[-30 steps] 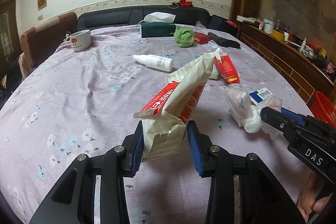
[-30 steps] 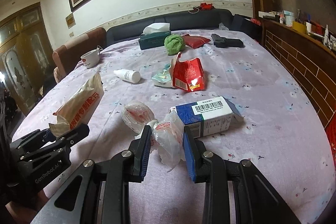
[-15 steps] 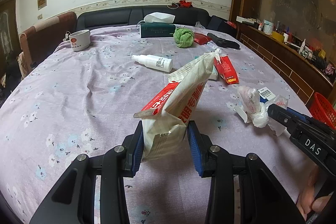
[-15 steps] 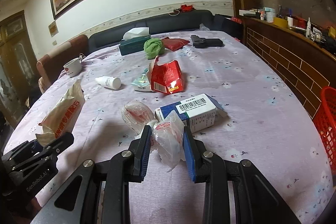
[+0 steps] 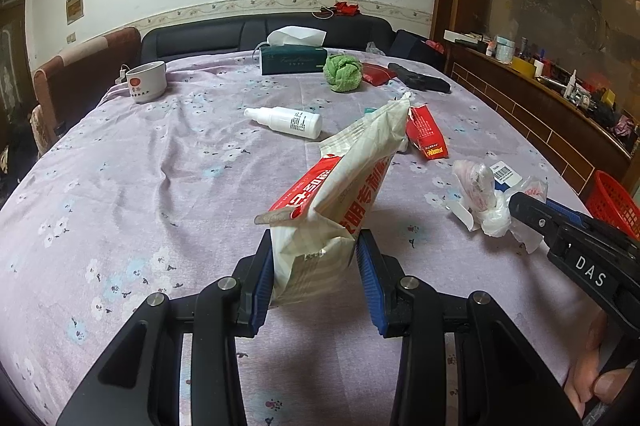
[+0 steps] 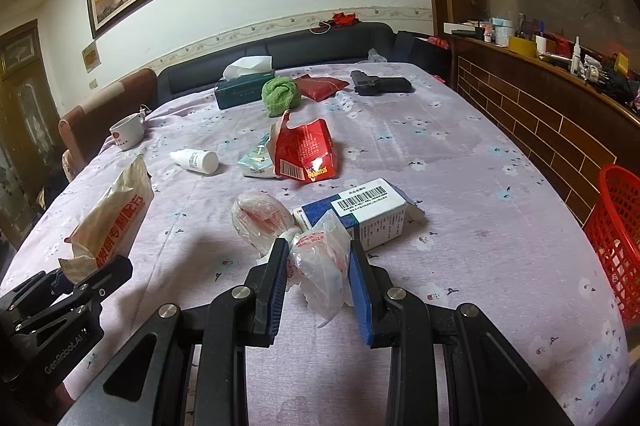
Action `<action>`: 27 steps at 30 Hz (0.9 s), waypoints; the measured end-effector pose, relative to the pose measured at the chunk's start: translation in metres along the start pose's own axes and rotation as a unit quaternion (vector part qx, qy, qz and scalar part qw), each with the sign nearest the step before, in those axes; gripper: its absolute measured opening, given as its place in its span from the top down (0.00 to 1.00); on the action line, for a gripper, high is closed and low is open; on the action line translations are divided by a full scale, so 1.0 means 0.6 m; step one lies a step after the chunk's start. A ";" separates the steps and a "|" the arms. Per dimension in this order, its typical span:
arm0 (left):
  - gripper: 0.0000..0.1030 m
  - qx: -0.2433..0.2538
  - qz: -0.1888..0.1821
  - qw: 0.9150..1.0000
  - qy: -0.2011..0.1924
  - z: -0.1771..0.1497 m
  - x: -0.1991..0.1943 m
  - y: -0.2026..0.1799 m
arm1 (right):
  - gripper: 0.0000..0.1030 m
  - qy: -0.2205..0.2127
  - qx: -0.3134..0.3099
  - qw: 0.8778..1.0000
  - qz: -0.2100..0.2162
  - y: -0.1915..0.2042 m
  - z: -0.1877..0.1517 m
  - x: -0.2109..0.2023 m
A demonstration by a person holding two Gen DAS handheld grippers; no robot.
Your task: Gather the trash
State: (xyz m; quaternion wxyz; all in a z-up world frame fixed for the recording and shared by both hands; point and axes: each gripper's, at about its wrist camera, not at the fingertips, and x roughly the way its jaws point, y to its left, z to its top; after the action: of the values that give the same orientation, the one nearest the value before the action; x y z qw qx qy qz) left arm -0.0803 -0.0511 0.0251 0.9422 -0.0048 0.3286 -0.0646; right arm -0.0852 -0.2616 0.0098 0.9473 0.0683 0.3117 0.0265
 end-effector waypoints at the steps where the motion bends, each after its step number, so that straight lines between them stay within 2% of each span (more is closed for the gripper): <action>1: 0.63 0.000 0.000 1.000 0.000 0.000 0.000 0.000 | 0.69 0.000 0.000 1.000 0.000 0.000 0.000 0.000; 20: 0.63 0.001 -0.009 1.000 -0.008 0.002 -0.004 -0.003 | 0.69 0.002 -0.003 1.000 -0.027 0.003 0.005 0.000; 27: 0.63 0.001 -0.010 1.000 -0.010 0.000 -0.006 -0.004 | 0.69 -0.016 0.004 0.999 -0.037 -0.003 0.018 -0.021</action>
State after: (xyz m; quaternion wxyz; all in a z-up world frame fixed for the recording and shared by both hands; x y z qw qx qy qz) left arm -0.0831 -0.0531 0.0276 0.9447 -0.0078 0.3193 -0.0745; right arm -0.0887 -0.2661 0.0257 0.9524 0.0605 0.2987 -0.0110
